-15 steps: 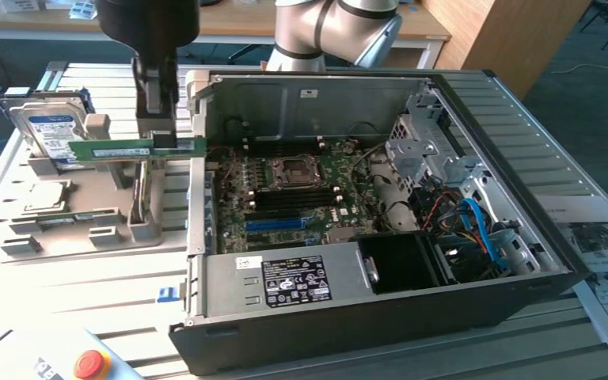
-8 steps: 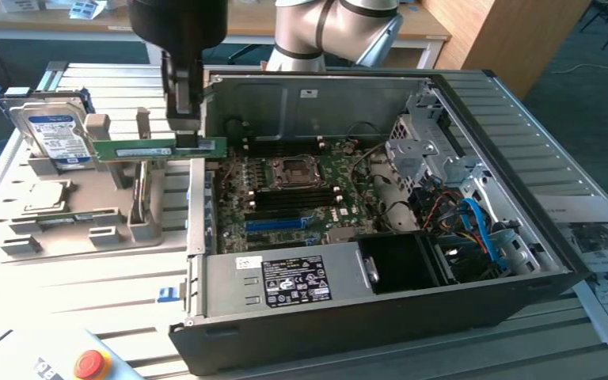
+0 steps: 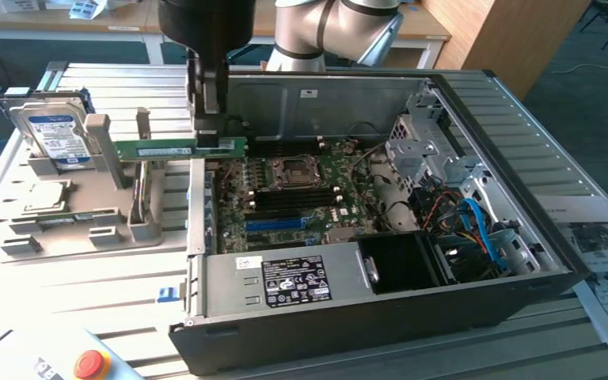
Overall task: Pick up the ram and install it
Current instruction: 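Pick up the ram and move it above insertion slot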
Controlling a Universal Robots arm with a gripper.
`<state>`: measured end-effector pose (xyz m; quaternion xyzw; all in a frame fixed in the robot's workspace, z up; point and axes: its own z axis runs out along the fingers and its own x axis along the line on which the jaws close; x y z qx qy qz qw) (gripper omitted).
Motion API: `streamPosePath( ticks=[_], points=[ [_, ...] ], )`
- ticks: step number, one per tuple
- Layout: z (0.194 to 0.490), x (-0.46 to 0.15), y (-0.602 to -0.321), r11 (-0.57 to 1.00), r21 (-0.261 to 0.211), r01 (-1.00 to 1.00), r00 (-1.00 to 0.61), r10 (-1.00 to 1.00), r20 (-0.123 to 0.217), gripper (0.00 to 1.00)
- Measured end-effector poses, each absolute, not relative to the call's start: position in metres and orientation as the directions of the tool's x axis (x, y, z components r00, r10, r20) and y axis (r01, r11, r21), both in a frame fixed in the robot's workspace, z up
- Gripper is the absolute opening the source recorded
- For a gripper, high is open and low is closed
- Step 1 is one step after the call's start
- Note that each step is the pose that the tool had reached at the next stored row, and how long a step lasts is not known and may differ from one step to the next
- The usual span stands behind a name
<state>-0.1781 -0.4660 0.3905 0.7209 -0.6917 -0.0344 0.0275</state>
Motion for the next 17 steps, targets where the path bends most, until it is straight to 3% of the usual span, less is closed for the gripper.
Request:
streamPosePath(
  ticks=[17],
  points=[
    [0.39, -0.14, -0.467, -0.042, 0.087, -0.995, 0.041, -0.999, -0.012, 0.12]
  ],
)
